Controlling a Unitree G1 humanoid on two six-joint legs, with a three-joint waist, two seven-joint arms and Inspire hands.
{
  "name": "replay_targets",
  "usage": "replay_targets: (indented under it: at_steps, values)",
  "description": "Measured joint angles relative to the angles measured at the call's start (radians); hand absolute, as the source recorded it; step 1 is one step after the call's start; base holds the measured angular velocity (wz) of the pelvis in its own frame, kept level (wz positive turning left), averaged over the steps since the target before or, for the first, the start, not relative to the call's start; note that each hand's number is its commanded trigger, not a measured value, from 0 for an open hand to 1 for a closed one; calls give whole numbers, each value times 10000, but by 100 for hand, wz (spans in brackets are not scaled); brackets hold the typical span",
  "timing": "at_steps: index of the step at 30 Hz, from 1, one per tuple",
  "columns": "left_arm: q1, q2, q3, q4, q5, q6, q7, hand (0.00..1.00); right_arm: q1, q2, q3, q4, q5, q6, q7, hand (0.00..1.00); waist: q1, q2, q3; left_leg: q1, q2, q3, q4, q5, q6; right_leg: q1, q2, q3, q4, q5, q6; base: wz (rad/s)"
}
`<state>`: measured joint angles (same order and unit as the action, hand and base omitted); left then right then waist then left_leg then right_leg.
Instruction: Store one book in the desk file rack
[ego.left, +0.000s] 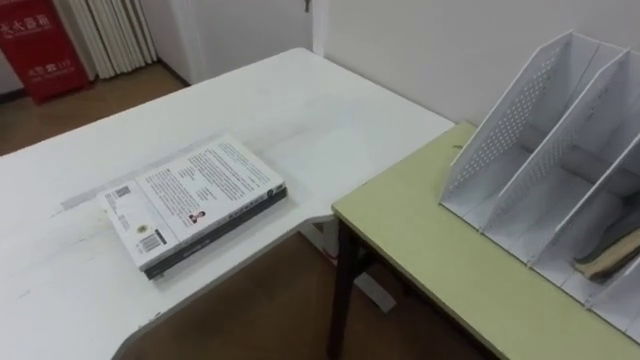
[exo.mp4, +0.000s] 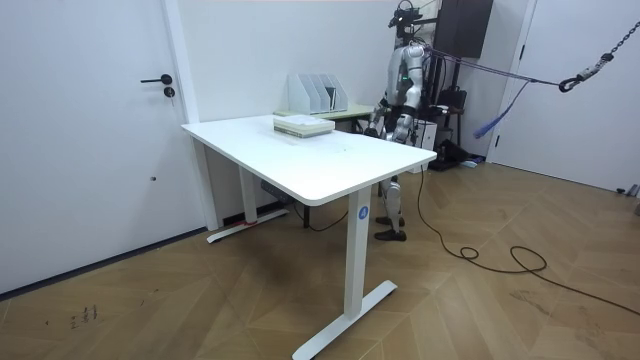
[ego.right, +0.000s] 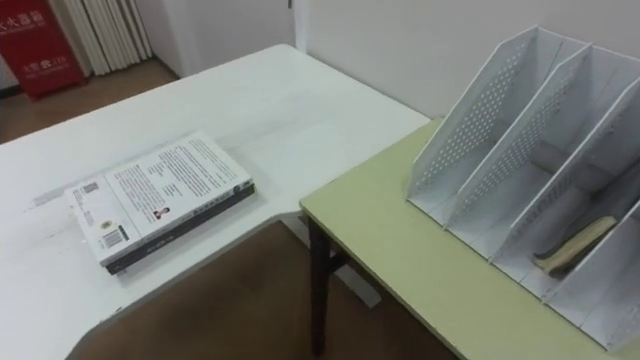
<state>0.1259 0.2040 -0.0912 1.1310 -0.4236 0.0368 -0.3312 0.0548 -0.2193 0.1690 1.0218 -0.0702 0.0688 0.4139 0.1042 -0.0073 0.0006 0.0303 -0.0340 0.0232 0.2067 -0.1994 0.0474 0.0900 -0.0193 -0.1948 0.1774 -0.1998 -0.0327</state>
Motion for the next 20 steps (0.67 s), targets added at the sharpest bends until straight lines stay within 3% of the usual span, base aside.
replay_targets:
  at_steps: [2, 7, 14, 20]
  values:
    - [54, -89, 59, 1, 265, -70, 193, 0, 39, 114, -267, 752, 929, -214, -453, 0, -170, -10, 6, -1, 0, 9, -5, 1, -1, 33, 10, 1, -68, 1, 0, 2]
    - [151, -233, 309, -24, 445, -87, 398, 0, 137, 290, -593, 1466, 1884, -256, -878, 0, -323, -42, 20, 167, -3, 70, -48, -3, -3, 166, 22, 42, -218, -9, 11, 1]
    - [195, -315, 412, -15, 486, -12, 661, 0, 130, 396, -756, 1831, 2221, -255, -1358, 0, -492, -83, 25, 263, -12, 50, -80, -3, -4, 283, 30, 38, -269, -12, 16, 1]
    - [223, -351, 1054, -15, 1136, 80, 673, 0, 139, 411, -1382, 2231, 2245, -249, -1536, 0, -735, -164, 30, 322, -97, 14, -88, -3, -3, 327, 17, 48, -250, -46, 40, 1]
